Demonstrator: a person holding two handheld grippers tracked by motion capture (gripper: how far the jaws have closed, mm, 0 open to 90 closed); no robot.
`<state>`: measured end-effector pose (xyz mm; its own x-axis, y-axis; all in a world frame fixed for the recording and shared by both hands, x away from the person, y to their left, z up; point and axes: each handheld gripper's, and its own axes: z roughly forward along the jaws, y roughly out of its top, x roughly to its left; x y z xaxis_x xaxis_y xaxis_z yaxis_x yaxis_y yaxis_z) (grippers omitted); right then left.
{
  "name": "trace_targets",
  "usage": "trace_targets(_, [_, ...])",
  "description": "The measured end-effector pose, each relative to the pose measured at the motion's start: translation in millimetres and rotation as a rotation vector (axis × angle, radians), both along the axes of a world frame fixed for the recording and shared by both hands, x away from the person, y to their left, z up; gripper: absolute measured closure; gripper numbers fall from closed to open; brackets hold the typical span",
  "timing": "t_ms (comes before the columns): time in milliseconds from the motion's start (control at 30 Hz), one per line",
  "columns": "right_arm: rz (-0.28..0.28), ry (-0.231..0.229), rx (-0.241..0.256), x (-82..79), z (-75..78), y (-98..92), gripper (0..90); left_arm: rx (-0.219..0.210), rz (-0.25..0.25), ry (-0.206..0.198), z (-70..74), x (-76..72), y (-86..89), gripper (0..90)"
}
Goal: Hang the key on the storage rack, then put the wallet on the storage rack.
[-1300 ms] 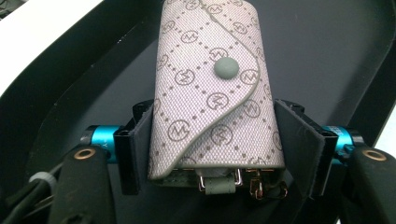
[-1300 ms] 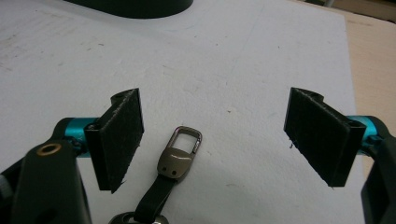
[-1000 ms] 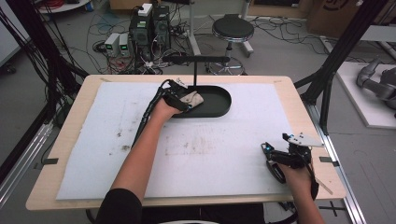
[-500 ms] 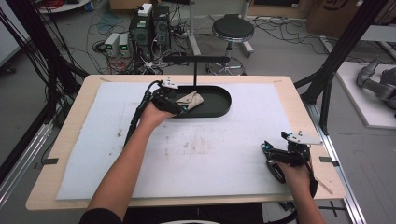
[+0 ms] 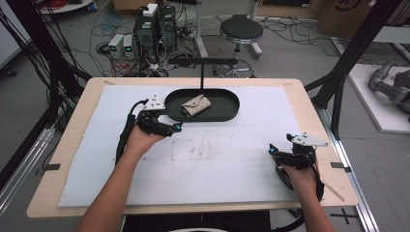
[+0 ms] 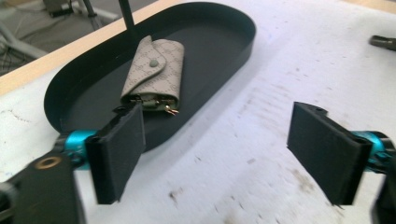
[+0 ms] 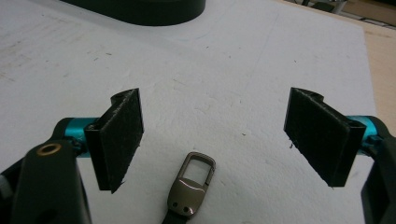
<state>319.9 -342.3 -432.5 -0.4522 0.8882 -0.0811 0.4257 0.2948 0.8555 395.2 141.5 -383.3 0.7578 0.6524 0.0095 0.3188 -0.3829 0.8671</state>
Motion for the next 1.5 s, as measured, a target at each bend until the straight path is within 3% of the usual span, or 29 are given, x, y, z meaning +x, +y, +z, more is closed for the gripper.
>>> trace_targets(167, [0.003,-0.005,-0.006,-1.7,0.3,0.0,20.3,0.002,0.005,-0.010,-14.2,-28.2,13.2,17.2])
trace_targets(467, [-0.001,-0.005,-0.002,-1.8,2.4,2.7,20.3,0.007,-0.015,-0.031,-38.0,-57.4,27.5,17.2])
trace_targets(667, [-0.007,0.002,0.000,-3.2,1.6,0.3,20.3,-0.036,-0.014,-0.040,-36.8,-56.4,32.4,17.0])
trace_targets(733, [-0.015,0.002,0.001,-3.9,1.5,-2.1,20.3,-0.029,-0.015,-0.048,-35.4,-55.7,32.2,17.0])
trace_targets(933, [-0.015,0.010,0.003,-5.5,0.5,-4.5,20.3,-0.060,-0.026,-0.060,-33.2,-56.5,33.5,16.8])
trace_targets(1233, [0.003,0.016,-0.006,-9.2,1.3,-4.4,20.3,-0.075,-0.019,-0.070,-29.3,-53.5,35.4,16.8])
trace_targets(1500, [-0.004,0.035,-0.009,-15.3,0.7,-5.9,20.3,-0.051,-0.010,-0.051,-32.6,-52.5,37.1,16.8])
